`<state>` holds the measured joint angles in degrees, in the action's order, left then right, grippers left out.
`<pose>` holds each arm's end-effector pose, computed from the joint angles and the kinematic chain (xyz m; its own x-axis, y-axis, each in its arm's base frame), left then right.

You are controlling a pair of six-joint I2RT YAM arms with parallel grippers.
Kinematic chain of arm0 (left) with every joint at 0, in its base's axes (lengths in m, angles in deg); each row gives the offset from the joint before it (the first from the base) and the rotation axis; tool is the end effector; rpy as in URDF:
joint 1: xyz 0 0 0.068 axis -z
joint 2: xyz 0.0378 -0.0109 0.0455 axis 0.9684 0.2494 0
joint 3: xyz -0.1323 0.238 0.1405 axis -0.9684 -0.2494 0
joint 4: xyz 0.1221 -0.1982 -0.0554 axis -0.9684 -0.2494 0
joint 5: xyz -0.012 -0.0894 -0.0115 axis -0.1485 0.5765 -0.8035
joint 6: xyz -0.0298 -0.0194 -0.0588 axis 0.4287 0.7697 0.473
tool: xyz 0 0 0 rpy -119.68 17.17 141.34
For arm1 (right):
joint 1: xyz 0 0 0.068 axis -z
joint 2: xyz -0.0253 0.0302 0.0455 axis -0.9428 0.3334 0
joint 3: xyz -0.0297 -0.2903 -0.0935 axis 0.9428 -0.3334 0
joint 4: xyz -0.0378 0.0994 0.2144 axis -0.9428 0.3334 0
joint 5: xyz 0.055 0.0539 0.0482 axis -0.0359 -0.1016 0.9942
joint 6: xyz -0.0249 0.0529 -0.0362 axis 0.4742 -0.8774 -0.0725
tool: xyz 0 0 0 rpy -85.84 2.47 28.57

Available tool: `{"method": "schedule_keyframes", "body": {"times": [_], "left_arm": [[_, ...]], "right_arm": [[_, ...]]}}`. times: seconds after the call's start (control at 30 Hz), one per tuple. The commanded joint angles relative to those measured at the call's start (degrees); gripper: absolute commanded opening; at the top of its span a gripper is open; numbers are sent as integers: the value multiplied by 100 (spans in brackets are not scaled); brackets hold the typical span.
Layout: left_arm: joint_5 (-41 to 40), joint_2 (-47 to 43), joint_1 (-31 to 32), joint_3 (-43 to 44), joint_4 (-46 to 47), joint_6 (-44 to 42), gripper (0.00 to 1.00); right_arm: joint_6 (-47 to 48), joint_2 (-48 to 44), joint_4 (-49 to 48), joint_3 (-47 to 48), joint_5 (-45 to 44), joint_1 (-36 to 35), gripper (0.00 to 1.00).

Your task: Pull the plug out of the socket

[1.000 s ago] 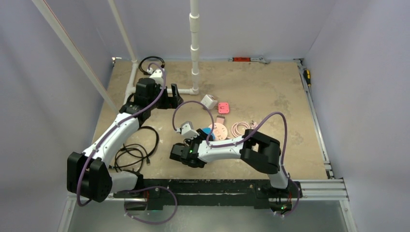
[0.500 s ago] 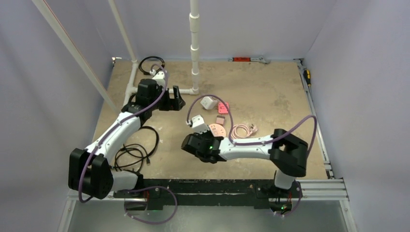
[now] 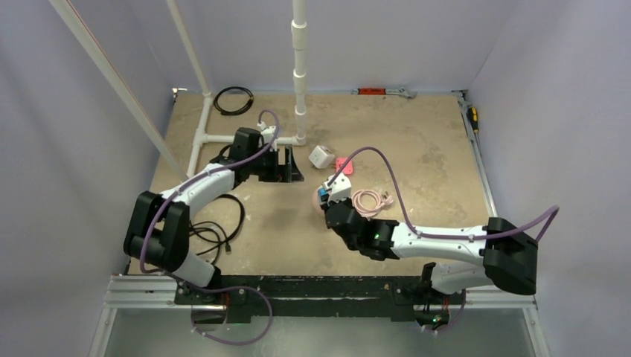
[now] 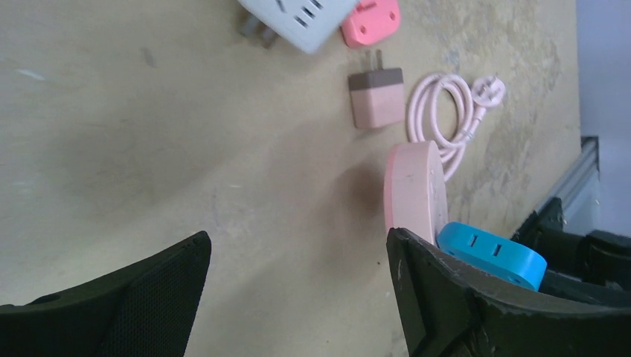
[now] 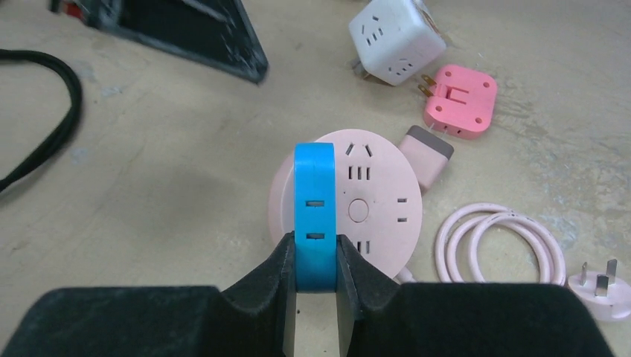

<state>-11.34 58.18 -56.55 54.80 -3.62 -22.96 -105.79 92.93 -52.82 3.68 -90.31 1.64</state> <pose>0.2842 -0.1237 0.2577 -0.8326 -0.0883 -0.5468 0.2883 0.7739 -0.5639 0.1272 0.2251 0.2654 -0.3520 -0.1182 -0.9285 -0.3681 0.9296 0.0212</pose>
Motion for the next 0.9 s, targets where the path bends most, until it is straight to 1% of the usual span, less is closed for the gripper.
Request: {"method": "schedule_keyframes", "body": {"times": [0.0,0.1,0.27,0.57,0.7,0.8,0.87], "left_arm": [[971,427,290,-89,554,308,86],[1257,706,372,-122,804,538,86],[1418,889,445,-198,1106,742,85],[1323,689,446,-222,1374,798,85],[1607,747,458,-285,1551,895,85],[1920,912,542,-210,1551,905,85],[1974,965,617,-186,1505,857,85]], "right_arm": [[267,-351,-1203,-220,190,23,0],[311,-437,-1396,-332,347,19,0],[446,-425,-1559,-411,475,16,0],[457,-366,-1529,-388,554,17,0],[515,-357,-1525,-378,467,15,0],[570,-335,-1533,-363,425,20,0],[600,-331,-1537,-353,412,15,0]]}}
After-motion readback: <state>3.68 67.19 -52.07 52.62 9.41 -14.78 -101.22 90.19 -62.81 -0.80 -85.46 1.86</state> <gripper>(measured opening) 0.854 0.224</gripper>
